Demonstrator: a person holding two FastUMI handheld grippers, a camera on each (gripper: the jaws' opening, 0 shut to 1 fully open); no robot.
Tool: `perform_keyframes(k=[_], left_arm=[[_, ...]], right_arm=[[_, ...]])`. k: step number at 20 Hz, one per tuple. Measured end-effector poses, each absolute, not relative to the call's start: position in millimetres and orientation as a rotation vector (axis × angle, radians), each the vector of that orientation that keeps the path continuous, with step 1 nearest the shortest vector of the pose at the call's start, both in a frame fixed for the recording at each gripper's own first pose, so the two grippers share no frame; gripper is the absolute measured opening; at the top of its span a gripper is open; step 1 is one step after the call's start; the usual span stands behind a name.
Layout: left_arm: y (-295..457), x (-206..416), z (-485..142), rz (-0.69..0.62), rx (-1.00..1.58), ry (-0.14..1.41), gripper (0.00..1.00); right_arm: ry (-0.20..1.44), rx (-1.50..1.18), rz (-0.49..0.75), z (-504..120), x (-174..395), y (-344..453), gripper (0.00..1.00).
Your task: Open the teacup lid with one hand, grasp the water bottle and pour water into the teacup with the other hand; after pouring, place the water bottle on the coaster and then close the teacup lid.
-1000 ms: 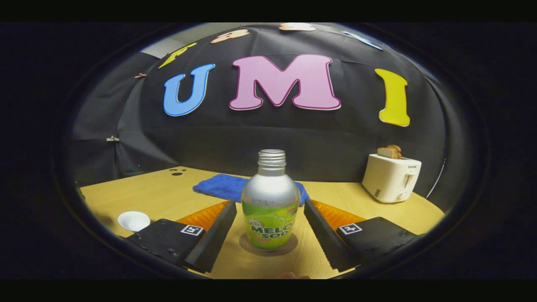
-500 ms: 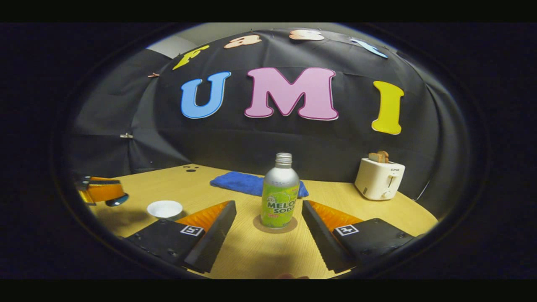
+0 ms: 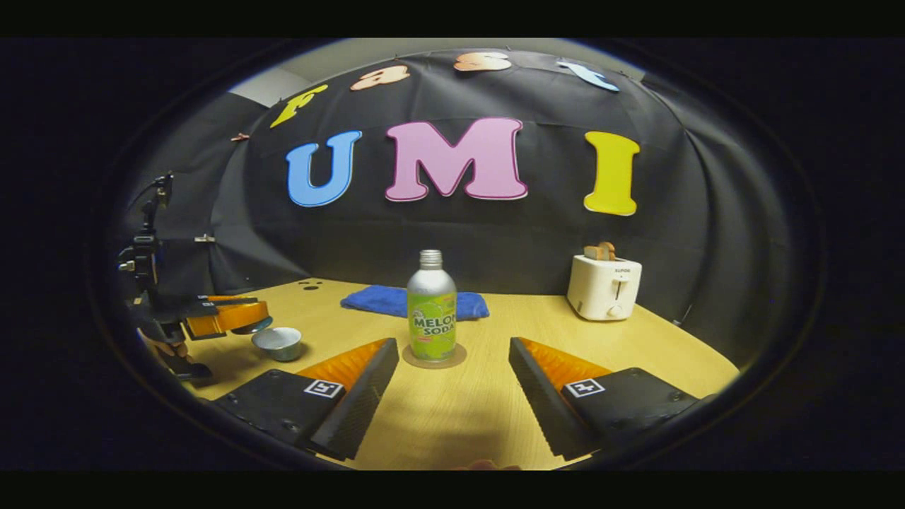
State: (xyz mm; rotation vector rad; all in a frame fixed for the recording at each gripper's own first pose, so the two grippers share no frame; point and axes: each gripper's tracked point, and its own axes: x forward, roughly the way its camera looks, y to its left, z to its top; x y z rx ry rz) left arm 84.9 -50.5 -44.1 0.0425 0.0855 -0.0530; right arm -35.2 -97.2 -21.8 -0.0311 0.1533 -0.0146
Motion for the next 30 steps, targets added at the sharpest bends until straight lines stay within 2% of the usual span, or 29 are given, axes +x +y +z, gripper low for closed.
perform_keyframes(k=[2, 3, 17, 19, 20, 21, 22, 25, 26, 27, 29, 30], left_arm=[[-54, 92, -52, -0.052, 0.044, 0.106, 0.31], [-54, 96, -54, -0.049, 0.051, 0.111, 0.28], [-55, 108, -73, -0.03, 0.104, 0.168, 0.3], [-53, 109, -73, -0.011, 0.114, 0.171, 0.34], [-54, 109, -74, -0.011, 0.117, 0.173, 0.31], [-54, 110, -74, -0.009, 0.121, 0.178, 0.36], [-53, 110, -75, -0.007, 0.126, 0.183, 0.34], [-54, 108, -74, -0.002, 0.122, 0.185, 0.36], [-56, 106, -74, -0.009, 0.111, 0.182, 0.41], [-57, 104, -72, -0.012, 0.103, 0.176, 0.49], [-58, 99, -67, -0.012, 0.098, 0.162, 0.74], [-57, 96, -62, -0.004, 0.098, 0.151, 0.8]], right_arm=[[0.161, -0.022, -0.014, -25, -38, -100, 0.97], [0.167, -0.024, -0.013, -27, -38, -101, 0.97], [0.217, -0.008, 0.049, -58, -40, -79, 0.98], [0.22, -0.012, 0.047, -60, -40, -81, 0.98], [0.221, -0.014, 0.044, -61, -41, -81, 0.98], [0.223, -0.012, 0.044, -62, -42, -81, 0.98], [0.226, -0.007, 0.045, -63, -43, -81, 0.98], [0.229, 0.004, 0.041, -65, -45, -81, 0.98], [0.229, 0.006, 0.04, -64, -45, -81, 0.98], [0.228, 0.008, 0.038, -64, -46, -82, 0.98], [0.226, 0.012, 0.037, -62, -47, -81, 0.98], [0.225, 0.015, 0.038, -61, -48, -80, 0.98]])
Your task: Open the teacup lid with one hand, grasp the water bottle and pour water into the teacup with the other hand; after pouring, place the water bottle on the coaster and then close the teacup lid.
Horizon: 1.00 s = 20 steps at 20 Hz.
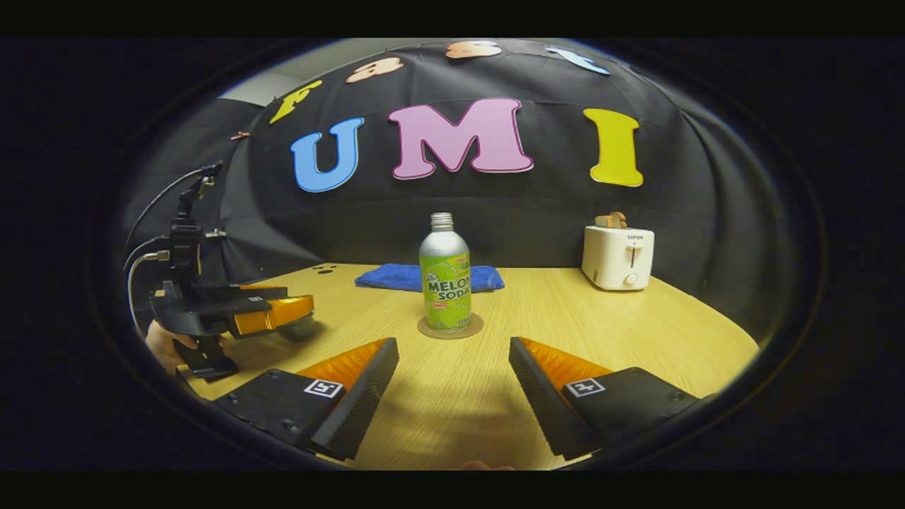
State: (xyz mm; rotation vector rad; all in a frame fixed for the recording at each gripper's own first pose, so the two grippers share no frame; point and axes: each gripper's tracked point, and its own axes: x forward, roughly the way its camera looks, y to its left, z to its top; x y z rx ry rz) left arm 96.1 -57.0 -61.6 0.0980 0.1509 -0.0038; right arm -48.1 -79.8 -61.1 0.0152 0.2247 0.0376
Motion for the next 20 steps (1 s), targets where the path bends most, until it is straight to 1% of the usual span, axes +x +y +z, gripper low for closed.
perform_keyframes(k=[1, 4, 8, 13, 17, 20], left_arm=[[-55, 93, -55, 0.004, 0.097, 0.133, 0.85], [-56, 78, -29, 0.013, 0.074, 0.057, 0.89], [-52, 44, 12, 0.035, 0.048, -0.06, 0.95], [-52, -5, 37, 0.055, 0.02, -0.15, 0.95], [-64, -28, 24, 0.036, -0.007, -0.165, 0.95], [-67, -39, 18, 0.028, -0.004, -0.165, 0.95]], right_arm=[[0.221, 0.019, 0.042, -59, -50, -78, 0.98], [0.205, 0.019, 0.05, -49, -53, -74, 0.98], [0.173, 0.01, 0.049, -31, -59, -71, 0.98], [0.125, 0.01, 0.047, -12, -76, -65, 0.98], [0.094, 0.003, 0.045, -10, -92, -58, 0.98], [0.102, -0.004, 0.047, -17, -103, -54, 0.98]])
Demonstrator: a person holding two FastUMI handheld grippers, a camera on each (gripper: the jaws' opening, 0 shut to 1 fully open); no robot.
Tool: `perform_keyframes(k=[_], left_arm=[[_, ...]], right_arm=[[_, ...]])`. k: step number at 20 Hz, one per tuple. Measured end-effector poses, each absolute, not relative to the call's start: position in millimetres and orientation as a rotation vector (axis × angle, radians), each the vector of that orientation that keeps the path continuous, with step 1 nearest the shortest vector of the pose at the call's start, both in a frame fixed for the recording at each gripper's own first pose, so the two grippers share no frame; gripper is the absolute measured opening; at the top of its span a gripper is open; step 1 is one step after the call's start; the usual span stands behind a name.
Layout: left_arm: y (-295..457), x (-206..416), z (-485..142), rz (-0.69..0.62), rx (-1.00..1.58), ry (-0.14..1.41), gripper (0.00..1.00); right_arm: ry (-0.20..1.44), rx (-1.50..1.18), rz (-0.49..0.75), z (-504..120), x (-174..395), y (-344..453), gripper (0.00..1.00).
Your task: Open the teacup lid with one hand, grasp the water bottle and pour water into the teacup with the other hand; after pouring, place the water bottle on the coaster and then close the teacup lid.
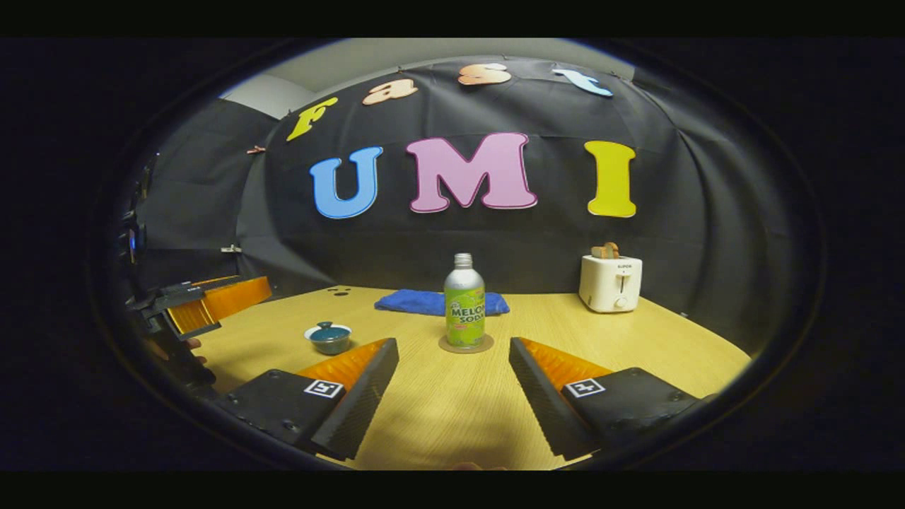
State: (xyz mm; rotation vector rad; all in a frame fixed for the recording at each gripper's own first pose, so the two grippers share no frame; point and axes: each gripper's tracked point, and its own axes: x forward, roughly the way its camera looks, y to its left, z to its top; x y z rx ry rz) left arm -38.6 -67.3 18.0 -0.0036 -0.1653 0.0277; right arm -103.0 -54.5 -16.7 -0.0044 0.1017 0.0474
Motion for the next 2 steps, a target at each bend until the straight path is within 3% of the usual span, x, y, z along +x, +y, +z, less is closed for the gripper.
perform_keyframes(k=[2], left_arm=[[-69.0, -46.1, 18.2, 0.018, -0.015, -0.176, 0.95]], right_arm=[[0.107, 0.007, 0.055, -17.8, -109.9, -51.6, 0.98]])
